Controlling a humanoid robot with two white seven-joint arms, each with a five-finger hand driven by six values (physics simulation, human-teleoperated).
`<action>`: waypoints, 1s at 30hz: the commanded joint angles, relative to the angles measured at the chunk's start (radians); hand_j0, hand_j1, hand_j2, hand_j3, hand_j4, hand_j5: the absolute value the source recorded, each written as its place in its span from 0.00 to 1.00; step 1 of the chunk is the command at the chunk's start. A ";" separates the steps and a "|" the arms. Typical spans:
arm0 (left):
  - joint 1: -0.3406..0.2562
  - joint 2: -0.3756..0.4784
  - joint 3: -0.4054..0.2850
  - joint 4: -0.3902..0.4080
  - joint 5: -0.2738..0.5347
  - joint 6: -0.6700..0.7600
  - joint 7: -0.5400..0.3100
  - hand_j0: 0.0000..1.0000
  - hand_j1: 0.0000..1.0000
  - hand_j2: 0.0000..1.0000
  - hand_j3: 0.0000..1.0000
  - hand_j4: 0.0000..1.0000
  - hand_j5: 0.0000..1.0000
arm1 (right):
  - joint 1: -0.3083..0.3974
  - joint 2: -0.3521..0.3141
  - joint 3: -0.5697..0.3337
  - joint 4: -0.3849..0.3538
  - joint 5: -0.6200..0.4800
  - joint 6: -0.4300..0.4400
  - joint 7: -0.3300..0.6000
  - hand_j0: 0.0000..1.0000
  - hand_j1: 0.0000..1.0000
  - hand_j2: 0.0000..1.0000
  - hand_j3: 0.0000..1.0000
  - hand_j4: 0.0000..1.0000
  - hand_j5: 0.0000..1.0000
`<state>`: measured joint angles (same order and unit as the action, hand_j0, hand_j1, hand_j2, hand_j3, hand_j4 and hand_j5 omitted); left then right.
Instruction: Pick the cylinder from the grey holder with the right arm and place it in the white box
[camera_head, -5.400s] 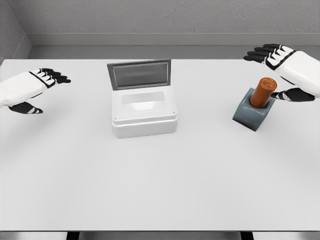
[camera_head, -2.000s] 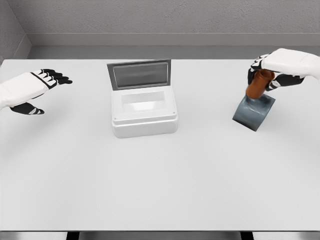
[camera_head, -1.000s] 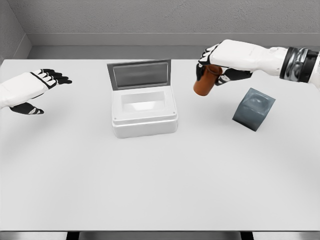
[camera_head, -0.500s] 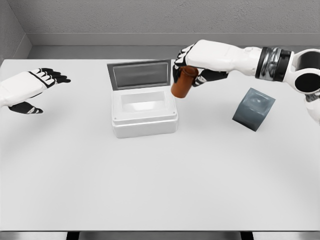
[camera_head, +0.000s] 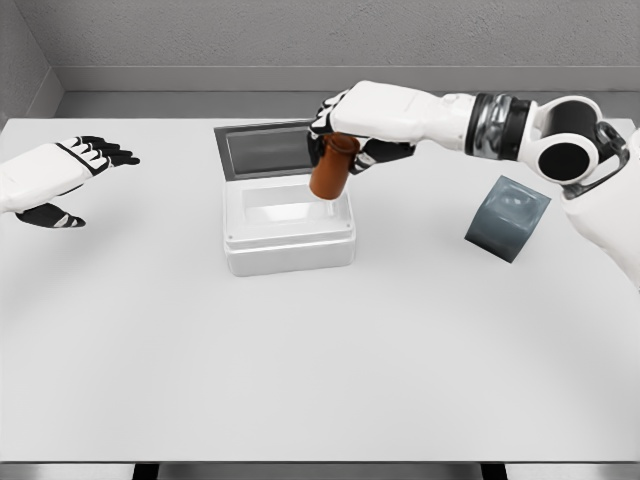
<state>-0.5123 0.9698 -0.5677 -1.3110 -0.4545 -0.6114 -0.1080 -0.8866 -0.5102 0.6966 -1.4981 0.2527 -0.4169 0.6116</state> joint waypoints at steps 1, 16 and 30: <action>0.000 0.001 0.002 -0.001 0.007 0.001 0.001 1.00 1.00 1.00 1.00 1.00 1.00 | -0.002 0.012 0.006 0.028 0.005 0.004 -0.001 0.44 0.44 0.44 0.44 0.44 0.44; 0.000 0.003 0.002 -0.001 0.005 0.001 -0.001 1.00 1.00 1.00 1.00 1.00 1.00 | -0.014 0.044 0.018 0.065 0.031 0.026 -0.001 0.50 0.50 0.50 0.50 0.50 0.50; 0.000 0.004 0.000 -0.001 0.005 0.001 0.001 1.00 1.00 1.00 1.00 1.00 1.00 | -0.014 0.065 0.020 0.087 0.066 0.038 -0.001 0.98 0.98 0.98 0.98 0.98 0.98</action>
<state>-0.5123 0.9728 -0.5676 -1.3115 -0.4558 -0.6114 -0.1094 -0.9004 -0.4480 0.7171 -1.4200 0.3187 -0.3838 0.6114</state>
